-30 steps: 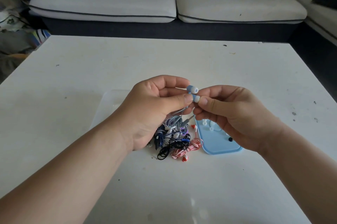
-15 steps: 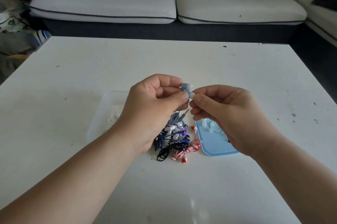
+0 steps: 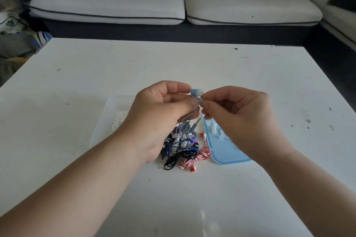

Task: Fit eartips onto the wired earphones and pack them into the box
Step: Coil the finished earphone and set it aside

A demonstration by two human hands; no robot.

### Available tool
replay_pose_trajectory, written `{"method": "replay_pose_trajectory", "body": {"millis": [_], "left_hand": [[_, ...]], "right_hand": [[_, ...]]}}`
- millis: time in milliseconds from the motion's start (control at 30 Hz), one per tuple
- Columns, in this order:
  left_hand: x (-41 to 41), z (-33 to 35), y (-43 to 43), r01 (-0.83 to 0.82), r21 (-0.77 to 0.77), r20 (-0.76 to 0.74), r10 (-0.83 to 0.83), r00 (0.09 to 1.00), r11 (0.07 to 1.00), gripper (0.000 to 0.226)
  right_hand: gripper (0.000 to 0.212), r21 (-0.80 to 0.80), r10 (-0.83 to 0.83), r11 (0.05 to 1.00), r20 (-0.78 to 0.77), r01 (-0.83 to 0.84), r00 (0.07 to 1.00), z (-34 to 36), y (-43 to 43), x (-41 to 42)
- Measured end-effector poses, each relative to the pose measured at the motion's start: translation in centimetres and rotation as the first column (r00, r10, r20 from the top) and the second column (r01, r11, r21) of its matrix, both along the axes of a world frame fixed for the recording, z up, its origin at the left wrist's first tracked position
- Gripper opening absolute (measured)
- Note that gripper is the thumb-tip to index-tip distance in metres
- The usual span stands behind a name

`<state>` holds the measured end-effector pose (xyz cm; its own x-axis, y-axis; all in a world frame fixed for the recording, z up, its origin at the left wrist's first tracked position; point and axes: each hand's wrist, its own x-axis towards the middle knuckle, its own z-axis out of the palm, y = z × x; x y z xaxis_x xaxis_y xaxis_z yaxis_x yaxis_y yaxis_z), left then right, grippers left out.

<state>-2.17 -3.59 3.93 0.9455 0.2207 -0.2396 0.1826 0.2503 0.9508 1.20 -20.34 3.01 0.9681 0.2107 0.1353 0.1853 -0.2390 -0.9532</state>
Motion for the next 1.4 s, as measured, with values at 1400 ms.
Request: {"method": "replay_pose_trajectory", "body": {"millis": [1400], "left_hand": [[0.3, -0.1, 0.0, -0.023, -0.082, 0.037, 0.026, 0.999, 0.996, 0.024]], "right_hand": [[0.016, 0.543, 0.249, 0.839, -0.455, 0.045, 0.855, -0.5, 0.4, 1.0]]}}
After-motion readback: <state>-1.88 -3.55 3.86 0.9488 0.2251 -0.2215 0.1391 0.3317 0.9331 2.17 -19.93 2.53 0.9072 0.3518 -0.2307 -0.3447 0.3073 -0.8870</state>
